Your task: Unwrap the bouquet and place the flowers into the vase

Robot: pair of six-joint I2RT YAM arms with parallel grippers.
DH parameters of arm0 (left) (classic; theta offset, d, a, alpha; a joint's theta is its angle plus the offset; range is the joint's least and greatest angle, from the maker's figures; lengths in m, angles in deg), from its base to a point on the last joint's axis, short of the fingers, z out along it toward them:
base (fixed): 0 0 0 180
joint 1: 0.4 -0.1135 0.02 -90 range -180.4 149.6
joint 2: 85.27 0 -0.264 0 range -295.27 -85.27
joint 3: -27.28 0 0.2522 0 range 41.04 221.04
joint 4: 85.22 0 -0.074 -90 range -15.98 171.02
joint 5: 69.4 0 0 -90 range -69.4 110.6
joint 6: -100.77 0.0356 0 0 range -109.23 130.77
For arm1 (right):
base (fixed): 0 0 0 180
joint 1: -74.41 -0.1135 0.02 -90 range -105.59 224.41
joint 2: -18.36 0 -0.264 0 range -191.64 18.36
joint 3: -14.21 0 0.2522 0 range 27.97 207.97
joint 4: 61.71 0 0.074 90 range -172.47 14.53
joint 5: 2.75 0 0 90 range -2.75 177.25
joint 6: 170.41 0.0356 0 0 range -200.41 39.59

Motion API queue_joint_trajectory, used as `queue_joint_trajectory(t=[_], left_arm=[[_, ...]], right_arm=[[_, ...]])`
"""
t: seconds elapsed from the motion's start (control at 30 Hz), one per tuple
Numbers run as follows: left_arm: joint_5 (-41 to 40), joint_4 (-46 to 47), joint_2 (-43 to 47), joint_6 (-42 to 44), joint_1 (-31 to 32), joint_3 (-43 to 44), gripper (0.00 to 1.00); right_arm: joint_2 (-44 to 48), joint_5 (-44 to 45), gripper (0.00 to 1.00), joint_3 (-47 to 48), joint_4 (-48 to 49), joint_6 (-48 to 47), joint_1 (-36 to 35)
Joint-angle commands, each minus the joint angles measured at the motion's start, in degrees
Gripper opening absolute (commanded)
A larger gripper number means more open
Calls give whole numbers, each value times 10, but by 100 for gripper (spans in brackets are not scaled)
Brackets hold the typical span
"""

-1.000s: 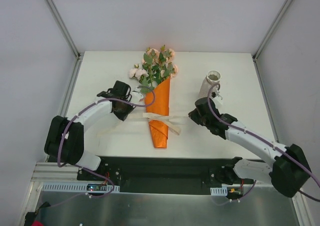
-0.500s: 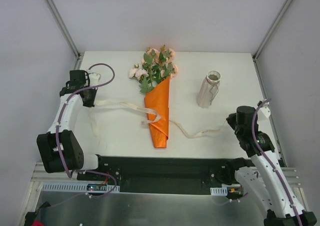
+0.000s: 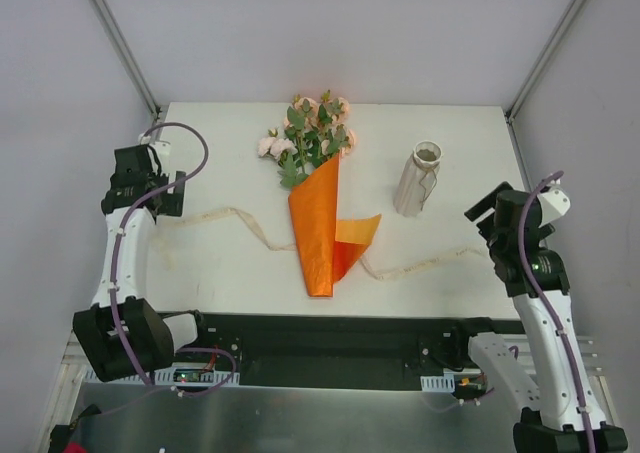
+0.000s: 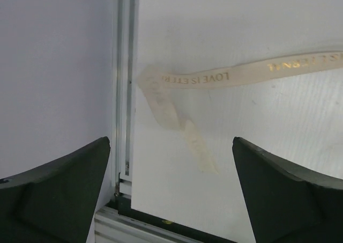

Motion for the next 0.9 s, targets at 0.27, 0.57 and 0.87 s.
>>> queue_joint_trajectory(t=[0.27,0.57,0.87], left_arm=[[255,-126,79,9,62,13,99],[283,-140,83,9,114,-10,99],[287,-133,57,-6,134,-39,99]], right_arm=[[-63,97,92,30,68,-172,-412],[-244,23,93,28,165,-256,-605],[-398,-24,100,101,150,-384,-711]])
